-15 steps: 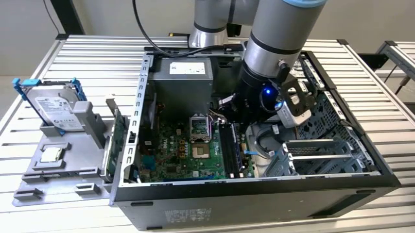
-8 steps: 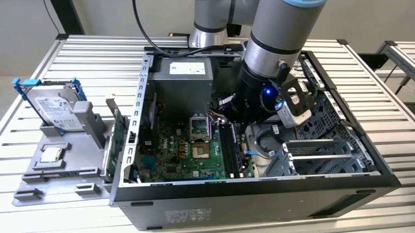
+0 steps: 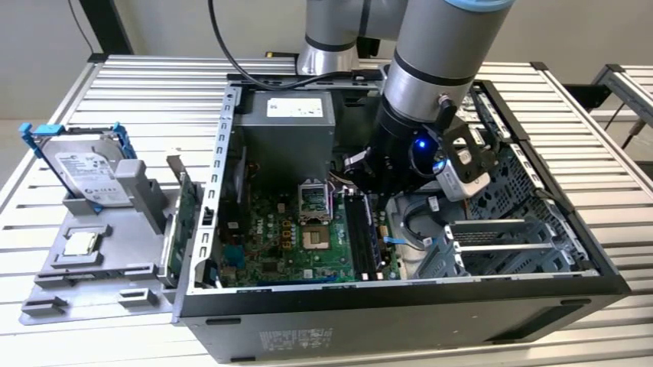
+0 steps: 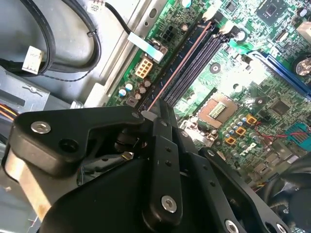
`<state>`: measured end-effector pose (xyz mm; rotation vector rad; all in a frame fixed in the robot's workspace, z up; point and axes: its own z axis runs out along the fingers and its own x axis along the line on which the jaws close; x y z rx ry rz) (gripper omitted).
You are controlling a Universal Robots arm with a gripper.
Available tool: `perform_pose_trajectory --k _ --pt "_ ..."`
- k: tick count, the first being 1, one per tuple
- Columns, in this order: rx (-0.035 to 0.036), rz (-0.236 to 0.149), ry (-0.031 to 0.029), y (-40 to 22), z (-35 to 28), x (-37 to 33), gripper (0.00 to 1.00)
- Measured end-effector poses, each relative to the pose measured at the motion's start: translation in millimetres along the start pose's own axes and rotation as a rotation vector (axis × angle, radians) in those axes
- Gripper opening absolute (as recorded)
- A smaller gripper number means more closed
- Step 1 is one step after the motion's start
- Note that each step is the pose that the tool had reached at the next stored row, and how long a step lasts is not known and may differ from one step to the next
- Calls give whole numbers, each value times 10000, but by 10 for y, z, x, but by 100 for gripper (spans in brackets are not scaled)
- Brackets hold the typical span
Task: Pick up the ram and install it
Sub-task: 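Press down the ram until it locks into place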
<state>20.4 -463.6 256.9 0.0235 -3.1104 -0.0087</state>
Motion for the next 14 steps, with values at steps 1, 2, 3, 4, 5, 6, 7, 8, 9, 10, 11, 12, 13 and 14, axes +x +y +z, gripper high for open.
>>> perform_pose_trajectory --k 1,2,3,4,5,6,7,8,9,10,11,12,13,14 --pt "0 -1 0 0 0 0 0" --pt "0 -11 0 0 0 0 0" --pt "1 -41 0 0 0 0 0" --pt "3 -78 0 0 0 0 0" --pt "4 -121 1 0 0 0 0" --pt "5 -153 1 0 0 0 0" --pt "5 -179 1 0 0 0 0" --pt "6 -197 1 0 0 0 0" --pt "7 -207 1 0 0 0 0" --pt "7 -211 1 0 0 0 0" --pt "6 -215 1 0 0 0 0" --pt "6 -217 1 0 0 0 0" --pt "7 -218 1 0 0 0 0" --pt "7 -220 1 0 0 0 0"
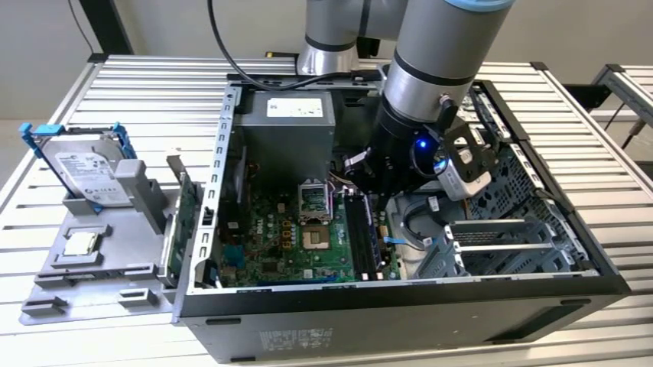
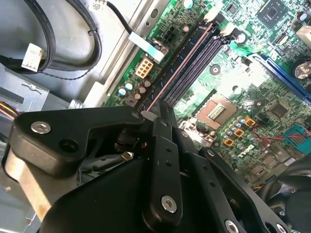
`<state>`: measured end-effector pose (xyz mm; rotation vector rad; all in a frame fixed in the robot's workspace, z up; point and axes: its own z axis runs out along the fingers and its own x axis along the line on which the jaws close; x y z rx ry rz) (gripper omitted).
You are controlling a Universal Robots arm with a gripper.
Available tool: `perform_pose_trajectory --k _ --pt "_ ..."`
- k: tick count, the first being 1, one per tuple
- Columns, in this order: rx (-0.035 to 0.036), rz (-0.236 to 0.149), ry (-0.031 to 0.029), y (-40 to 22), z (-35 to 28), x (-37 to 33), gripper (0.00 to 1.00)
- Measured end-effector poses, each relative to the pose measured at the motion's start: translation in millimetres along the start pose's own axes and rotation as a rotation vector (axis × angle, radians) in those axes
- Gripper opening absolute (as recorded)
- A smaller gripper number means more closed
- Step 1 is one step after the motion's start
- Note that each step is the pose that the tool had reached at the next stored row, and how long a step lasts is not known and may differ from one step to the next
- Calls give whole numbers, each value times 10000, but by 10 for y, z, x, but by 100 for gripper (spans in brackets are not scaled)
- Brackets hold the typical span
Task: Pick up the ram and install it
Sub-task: 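Press down the ram until it locks into place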
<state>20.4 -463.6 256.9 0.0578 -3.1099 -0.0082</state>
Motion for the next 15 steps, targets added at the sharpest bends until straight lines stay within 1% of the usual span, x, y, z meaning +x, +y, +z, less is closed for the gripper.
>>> perform_pose_trajectory --k 15 --pt "3 -120 1 0 0 0 0"
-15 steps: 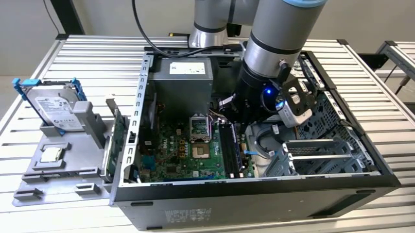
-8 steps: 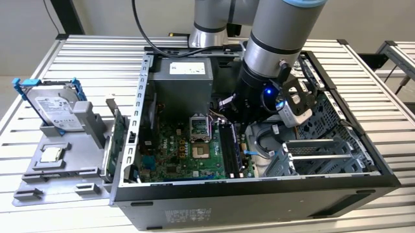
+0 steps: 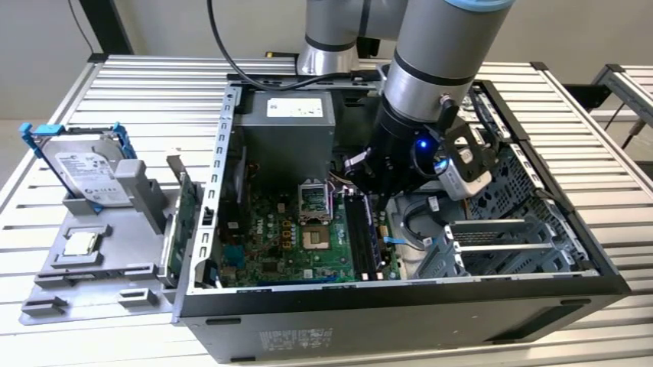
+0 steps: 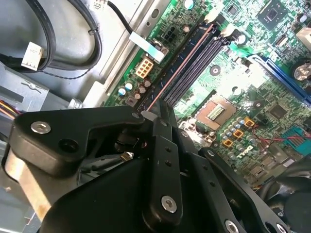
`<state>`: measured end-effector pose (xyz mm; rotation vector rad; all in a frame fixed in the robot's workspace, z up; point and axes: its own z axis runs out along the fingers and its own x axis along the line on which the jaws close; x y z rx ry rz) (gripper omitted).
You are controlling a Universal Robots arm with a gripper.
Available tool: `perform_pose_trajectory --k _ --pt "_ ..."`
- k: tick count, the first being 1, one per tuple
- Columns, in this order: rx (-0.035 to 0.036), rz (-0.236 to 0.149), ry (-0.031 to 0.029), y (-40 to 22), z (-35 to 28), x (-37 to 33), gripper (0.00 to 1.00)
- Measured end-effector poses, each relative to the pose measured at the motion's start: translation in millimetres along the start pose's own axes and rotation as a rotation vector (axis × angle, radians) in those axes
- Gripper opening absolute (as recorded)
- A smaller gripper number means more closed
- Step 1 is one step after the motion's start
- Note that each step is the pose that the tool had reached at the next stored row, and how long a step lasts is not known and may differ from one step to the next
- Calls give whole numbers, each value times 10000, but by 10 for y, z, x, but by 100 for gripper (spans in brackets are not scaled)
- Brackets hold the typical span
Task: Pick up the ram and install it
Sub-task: 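Press down the ram until it locks into place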
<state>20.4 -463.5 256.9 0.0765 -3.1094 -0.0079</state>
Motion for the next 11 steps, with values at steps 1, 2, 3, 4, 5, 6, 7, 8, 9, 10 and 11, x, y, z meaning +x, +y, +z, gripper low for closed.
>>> perform_pose_trajectory --k 1,2,3,4,5,6,7,8,9,10,11 --pt "1 -20 0 0 0 0 0" --pt "2 -45 1 0 0 0 0" --pt "4 -74 1 0 -1 0 0" --pt "5 -107 1 0 0 0 0" --pt "6 -140 1 0 0 0 0" --pt "8 -185 1 0 0 0 0" --pt "10 -227 2 0 0 0 0" --pt "12 -272 2 0 0 0 0" --pt "14 -321 2 0 0 0 0" --pt "16 -362 2 0 0 0 0" --pt "21 -409 3 0 0 0 0"
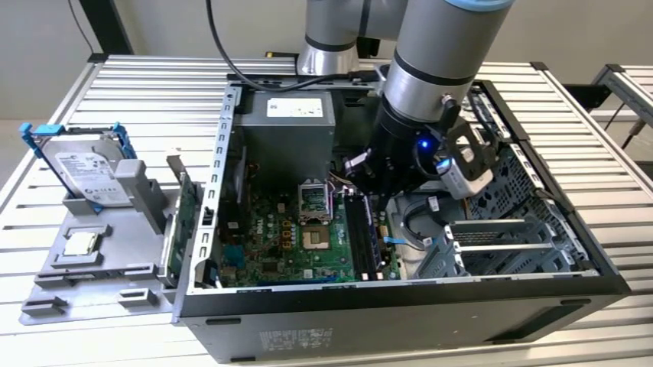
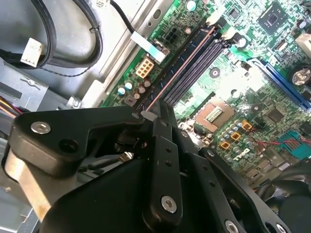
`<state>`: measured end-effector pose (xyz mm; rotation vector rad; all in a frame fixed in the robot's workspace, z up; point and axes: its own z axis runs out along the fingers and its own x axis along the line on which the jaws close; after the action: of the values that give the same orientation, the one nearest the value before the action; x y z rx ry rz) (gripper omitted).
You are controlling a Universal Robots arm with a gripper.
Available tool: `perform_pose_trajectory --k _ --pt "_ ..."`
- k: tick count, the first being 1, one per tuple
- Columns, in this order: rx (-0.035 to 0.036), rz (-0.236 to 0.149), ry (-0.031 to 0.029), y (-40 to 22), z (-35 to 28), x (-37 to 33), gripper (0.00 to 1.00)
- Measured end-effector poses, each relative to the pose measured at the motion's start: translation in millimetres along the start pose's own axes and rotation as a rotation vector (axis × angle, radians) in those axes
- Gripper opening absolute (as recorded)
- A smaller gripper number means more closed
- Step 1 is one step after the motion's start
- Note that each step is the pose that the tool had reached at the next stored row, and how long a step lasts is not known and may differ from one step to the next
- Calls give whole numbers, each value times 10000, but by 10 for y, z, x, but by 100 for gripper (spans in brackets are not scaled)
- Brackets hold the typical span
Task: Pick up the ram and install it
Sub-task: 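Press down the ram until it locks into place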
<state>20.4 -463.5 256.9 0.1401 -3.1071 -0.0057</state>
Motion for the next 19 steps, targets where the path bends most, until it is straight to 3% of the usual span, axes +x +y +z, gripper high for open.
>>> perform_pose_trajectory --k 4,11,19 --pt "14 -257 2 0 0 0 0" --pt "43 -1109 6 0 0 0 0" --pt "72 -1534 10 0 0 0 0"
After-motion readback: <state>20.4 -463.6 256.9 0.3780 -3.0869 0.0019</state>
